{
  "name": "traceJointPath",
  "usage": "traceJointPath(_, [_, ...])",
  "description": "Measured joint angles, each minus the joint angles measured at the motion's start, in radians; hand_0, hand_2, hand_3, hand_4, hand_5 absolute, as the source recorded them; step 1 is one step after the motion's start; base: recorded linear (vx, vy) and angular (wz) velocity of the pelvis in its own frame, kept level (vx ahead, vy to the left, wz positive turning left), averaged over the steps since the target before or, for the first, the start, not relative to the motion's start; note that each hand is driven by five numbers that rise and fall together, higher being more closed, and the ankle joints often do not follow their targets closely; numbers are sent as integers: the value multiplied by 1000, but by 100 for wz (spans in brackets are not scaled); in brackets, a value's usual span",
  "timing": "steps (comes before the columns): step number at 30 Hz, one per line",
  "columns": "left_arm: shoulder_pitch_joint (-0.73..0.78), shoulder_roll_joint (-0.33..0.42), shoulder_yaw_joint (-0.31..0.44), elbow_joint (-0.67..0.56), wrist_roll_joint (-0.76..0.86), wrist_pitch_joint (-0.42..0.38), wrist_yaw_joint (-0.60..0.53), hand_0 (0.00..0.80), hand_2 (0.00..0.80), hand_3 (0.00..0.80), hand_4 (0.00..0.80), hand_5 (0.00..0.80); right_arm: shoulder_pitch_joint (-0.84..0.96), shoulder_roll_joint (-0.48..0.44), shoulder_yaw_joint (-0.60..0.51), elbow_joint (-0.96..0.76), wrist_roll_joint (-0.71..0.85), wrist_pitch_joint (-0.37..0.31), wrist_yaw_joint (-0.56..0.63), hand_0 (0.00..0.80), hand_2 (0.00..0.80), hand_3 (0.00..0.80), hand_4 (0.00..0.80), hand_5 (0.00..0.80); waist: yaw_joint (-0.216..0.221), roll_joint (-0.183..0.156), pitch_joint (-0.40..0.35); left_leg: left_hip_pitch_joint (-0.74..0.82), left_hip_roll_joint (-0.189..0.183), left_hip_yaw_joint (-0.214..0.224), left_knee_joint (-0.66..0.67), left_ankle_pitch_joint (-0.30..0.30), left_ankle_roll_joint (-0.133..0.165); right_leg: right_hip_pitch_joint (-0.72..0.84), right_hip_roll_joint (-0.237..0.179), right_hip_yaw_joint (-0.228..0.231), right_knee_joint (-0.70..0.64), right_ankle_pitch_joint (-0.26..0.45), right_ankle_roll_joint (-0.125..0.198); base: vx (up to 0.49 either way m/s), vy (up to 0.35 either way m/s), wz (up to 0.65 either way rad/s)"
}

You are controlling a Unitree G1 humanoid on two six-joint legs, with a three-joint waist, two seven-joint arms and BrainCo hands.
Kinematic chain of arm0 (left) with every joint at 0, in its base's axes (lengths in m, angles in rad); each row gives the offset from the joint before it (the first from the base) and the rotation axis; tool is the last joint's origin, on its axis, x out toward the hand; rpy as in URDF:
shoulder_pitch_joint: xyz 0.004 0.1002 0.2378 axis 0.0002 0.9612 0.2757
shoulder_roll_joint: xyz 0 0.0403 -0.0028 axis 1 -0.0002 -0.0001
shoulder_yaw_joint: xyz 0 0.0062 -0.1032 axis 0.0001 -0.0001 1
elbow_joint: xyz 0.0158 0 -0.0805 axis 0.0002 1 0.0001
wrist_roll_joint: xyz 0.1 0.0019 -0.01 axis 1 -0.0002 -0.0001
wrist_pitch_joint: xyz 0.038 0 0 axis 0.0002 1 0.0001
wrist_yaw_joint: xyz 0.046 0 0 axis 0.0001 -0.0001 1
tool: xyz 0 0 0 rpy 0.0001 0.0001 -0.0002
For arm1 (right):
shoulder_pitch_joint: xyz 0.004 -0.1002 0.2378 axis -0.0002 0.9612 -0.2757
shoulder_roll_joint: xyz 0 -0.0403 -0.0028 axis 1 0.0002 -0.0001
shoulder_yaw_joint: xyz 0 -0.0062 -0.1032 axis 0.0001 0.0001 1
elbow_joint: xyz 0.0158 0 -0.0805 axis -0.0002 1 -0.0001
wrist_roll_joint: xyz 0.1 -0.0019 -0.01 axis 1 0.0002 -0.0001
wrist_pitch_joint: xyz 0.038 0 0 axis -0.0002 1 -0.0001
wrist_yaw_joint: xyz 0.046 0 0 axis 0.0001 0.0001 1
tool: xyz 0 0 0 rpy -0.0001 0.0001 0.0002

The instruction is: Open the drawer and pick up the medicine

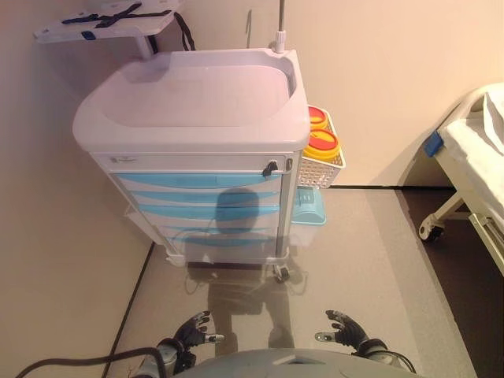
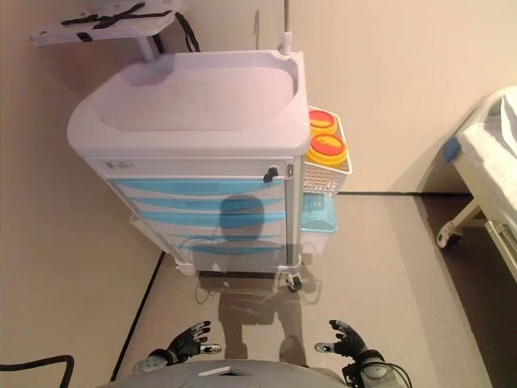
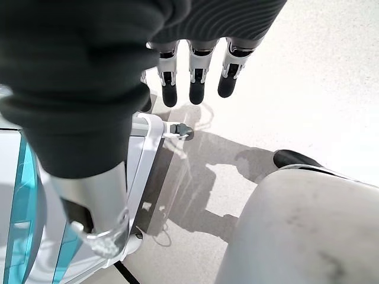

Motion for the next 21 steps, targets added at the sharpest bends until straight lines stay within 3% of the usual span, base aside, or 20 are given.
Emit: traceJointPath(21, [11, 0, 9, 4, -32, 0, -12, 0, 0, 0, 0, 0, 5, 0, -1, 1, 1, -2, 2, 0, 0, 0, 0, 0, -1, -2, -5, -2, 0, 3, 0, 0, 0, -10, 0, 3, 2, 0, 0, 12, 0, 0])
